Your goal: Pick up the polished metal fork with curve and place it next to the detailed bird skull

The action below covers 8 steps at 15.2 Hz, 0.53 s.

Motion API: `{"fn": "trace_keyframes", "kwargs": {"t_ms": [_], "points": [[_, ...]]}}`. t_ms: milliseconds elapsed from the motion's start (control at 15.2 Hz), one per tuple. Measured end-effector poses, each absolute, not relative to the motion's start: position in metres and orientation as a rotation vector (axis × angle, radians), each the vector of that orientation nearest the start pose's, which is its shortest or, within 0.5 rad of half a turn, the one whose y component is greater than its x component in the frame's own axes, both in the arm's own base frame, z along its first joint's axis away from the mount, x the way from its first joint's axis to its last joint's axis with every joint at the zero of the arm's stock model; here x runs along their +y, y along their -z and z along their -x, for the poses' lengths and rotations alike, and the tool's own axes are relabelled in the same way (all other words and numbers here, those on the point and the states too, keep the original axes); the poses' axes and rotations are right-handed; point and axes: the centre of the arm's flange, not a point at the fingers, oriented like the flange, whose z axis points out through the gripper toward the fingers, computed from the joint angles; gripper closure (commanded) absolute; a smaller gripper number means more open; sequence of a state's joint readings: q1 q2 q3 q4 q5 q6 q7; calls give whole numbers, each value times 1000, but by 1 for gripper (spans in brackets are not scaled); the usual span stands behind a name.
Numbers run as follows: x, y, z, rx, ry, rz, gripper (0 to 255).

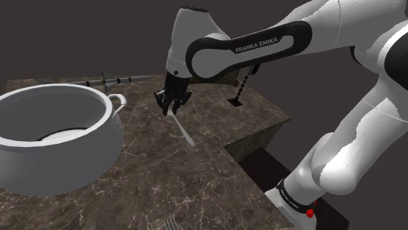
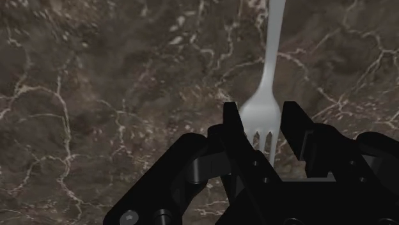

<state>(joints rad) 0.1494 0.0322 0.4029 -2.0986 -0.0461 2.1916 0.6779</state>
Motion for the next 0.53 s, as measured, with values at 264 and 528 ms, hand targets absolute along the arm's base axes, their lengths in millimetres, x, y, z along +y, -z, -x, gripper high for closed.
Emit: {"fn": "trace_keyframes", "kwargs": {"t_ms": [264, 528], "points": [[291, -433, -475, 157, 104, 3120, 255], [291, -455, -474, 157, 104, 3120, 255]]}}
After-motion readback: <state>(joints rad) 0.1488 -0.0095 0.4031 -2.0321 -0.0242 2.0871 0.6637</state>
